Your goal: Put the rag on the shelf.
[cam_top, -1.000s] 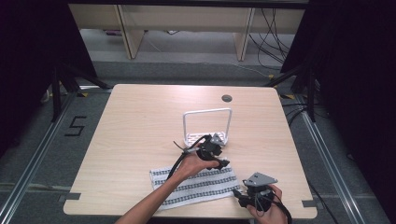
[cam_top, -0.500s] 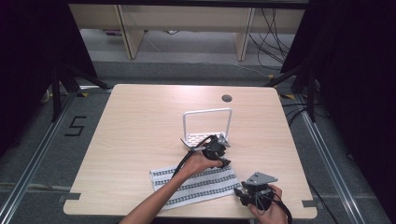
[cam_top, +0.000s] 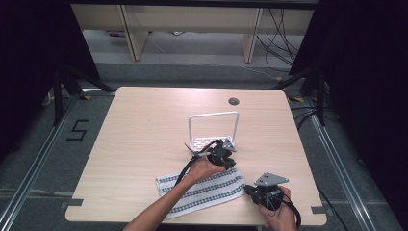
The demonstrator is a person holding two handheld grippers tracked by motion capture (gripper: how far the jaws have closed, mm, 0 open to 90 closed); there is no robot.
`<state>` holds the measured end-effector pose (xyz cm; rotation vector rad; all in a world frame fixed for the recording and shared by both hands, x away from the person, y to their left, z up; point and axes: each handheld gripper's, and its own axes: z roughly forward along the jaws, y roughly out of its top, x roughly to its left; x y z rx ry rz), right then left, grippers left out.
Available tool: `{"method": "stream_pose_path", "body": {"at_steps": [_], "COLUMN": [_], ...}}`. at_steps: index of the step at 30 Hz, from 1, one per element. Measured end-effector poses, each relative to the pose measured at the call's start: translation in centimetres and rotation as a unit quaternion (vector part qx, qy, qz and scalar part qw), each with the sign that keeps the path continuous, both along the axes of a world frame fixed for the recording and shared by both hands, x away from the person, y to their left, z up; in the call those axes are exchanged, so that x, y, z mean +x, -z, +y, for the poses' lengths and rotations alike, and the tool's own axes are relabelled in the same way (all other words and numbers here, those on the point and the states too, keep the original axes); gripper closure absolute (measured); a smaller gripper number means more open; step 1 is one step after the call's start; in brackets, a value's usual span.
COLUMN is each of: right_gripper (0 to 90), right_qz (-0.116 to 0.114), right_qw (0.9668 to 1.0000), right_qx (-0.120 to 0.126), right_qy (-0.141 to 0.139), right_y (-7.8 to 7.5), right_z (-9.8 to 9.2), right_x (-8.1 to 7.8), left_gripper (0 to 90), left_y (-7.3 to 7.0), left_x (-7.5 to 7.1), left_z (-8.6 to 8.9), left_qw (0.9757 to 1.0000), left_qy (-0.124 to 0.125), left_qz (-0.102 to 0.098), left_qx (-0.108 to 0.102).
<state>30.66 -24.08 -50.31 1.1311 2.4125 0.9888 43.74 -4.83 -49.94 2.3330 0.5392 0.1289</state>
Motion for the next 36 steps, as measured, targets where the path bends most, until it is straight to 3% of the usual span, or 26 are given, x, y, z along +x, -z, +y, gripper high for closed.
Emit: {"method": "stream_pose_path", "body": {"at_steps": [4,5,7,9,10,11,12,14,15,16,17,18,19,20,21,22,23,24,25,26,29,32,33,36], "right_gripper": [87.3,87.3,87.4,87.6,87.6,87.7,87.7,87.8,87.8,87.8,87.9,87.9,87.9,87.9,88.0,88.0,88.0,88.0,88.0,88.0,88.1,88.1,88.1,88.1], "right_qz": [-0.009,0.002,-0.008,-0.023,-0.023,-0.042,-0.031,-0.061,-0.061,-0.071,-0.07,-0.085,-0.083,-0.092,-0.086,-0.086,-0.096,-0.118,-0.118,-0.131,-0.136,-0.166,-0.182,-0.184], "right_qw": [0.9999,0.9997,0.9994,0.9989,0.9989,0.9983,0.998,0.9958,0.9958,0.9948,0.9941,0.9929,0.9926,0.9909,0.9907,0.9907,0.9897,0.9869,0.9869,0.9844,0.9825,0.9759,0.9743,0.9729], "right_qx": [0.011,0.02,0.03,0.04,0.04,0.039,0.052,0.068,0.068,0.073,0.083,0.084,0.089,0.098,0.105,0.105,0.106,0.11,0.11,0.116,0.127,0.14,0.131,0.138], "right_qy": [0.0,0.012,0.014,0.008,0.008,0.004,0.013,-0.003,-0.003,-0.006,0.002,-0.005,-0.006,-0.003,-0.003,-0.003,-0.003,-0.011,-0.011,-0.014,-0.011,-0.017,-0.021,-0.016], "right_y": [-0.5,-0.8,-1.2,-2.0,-2.0,-2.2,-2.6,-3.4,-3.4,-4.3,-4.8,-5.2,-5.8,-6.3,-6.9,-6.9,-7.3,-8.7,-8.7,-10.2,-11.4,-14.2,-15.1,-16.8], "right_z": [-0.1,0.0,-0.1,-0.1,-0.1,-0.1,0.1,0.1,0.1,0.2,0.3,0.2,0.2,0.2,0.2,0.2,0.2,0.2,0.2,0.2,0.2,0.1,0.0,0.2], "right_x": [-0.1,-0.3,-0.3,-0.4,-0.4,-0.3,-0.6,-0.2,-0.2,-0.1,-0.1,0.2,0.2,0.3,0.4,0.4,0.5,1.0,1.0,1.1,1.2,1.9,2.3,3.2], "left_gripper": [83.7,83.7,83.8,83.8,83.9,83.9,83.9,83.8,83.8,83.8,83.8,83.8,83.8,83.8,83.8,83.8,83.8,83.8,83.8,83.8,83.7,83.7,83.7,83.8], "left_y": [-1.2,-1.6,-2.5,-3.9,-3.9,-4.4,-4.8,-5.6,-6.4,-7.6,-8.3,-9.0,-9.0,-10.4,-10.8,-10.8,-11.7,-12.4,-13.1,-14.4,-15.6,-18.2,-18.6,-19.8], "left_x": [-0.5,-0.6,-0.8,-1.2,-1.2,-1.1,-1.2,-1.3,-1.3,-1.5,-1.6,-1.7,-1.7,-1.8,-2.0,-2.0,-2.2,-2.4,-2.7,-3.2,-3.6,-4.2,-4.3,-4.4], "left_z": [0.4,0.6,1.0,1.7,1.7,2.1,2.3,2.8,3.3,3.9,4.2,4.6,4.6,5.4,5.6,5.6,6.1,6.4,6.7,7.3,7.9,9.2,9.3,9.7], "left_qw": [0.9998,0.9997,0.9994,0.9985,0.9985,0.999,0.9984,0.9983,0.9984,0.9974,0.9973,0.9967,0.9967,0.9959,0.9947,0.9947,0.9946,0.9942,0.993,0.9915,0.9898,0.9863,0.9846,0.9829], "left_qy": [-0.003,-0.003,-0.001,-0.015,-0.015,-0.007,-0.019,-0.019,-0.016,-0.023,-0.021,-0.025,-0.025,-0.028,-0.033,-0.033,-0.031,-0.025,-0.029,-0.029,-0.033,-0.037,-0.04,-0.043], "left_qz": [-0.005,-0.007,-0.009,-0.014,-0.014,-0.021,-0.021,-0.027,-0.034,-0.038,-0.044,-0.05,-0.05,-0.055,-0.055,-0.055,-0.063,-0.07,-0.073,-0.081,-0.084,-0.09,-0.093,-0.096], "left_qx": [-0.019,-0.025,-0.032,-0.051,-0.051,-0.038,-0.05,-0.049,-0.042,-0.057,-0.055,-0.059,-0.059,-0.066,-0.08,-0.08,-0.076,-0.078,-0.088,-0.098,-0.11,-0.133,-0.142,-0.151]}}
